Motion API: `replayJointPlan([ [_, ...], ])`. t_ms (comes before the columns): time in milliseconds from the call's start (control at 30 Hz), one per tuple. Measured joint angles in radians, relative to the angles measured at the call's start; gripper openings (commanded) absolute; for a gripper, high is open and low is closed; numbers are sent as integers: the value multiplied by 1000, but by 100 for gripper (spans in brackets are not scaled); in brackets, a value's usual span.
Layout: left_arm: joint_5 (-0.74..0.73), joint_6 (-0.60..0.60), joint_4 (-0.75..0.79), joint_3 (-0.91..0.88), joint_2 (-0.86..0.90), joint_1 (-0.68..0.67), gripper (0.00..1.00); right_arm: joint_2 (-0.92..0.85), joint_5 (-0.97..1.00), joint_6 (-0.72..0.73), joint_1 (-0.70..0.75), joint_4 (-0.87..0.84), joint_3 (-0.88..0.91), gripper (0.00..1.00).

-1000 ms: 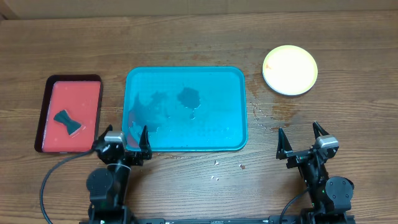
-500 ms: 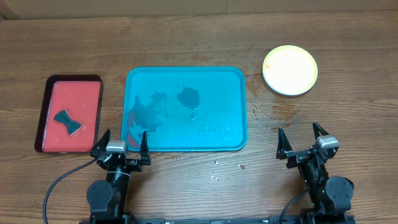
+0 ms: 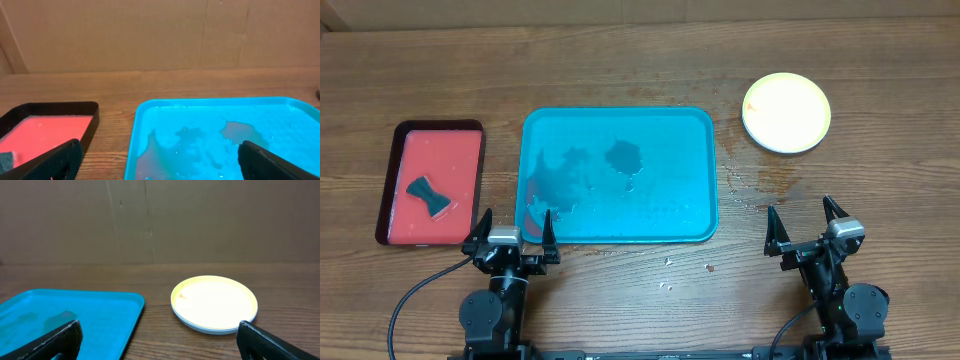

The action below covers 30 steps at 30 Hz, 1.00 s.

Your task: Clean dirty plates on tray and stack at the side

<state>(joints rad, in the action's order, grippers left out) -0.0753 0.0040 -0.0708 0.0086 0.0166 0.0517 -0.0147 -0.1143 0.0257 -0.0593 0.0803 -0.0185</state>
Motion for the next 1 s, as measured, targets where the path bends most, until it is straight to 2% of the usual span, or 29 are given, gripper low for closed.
replayJointPlan([
  [400, 62, -23, -6, 0, 0, 0, 100, 0, 0, 1, 0, 0, 0, 100],
  [1000, 65, -27, -6, 0, 0, 0, 100, 0, 0, 0, 0, 0, 0, 100],
])
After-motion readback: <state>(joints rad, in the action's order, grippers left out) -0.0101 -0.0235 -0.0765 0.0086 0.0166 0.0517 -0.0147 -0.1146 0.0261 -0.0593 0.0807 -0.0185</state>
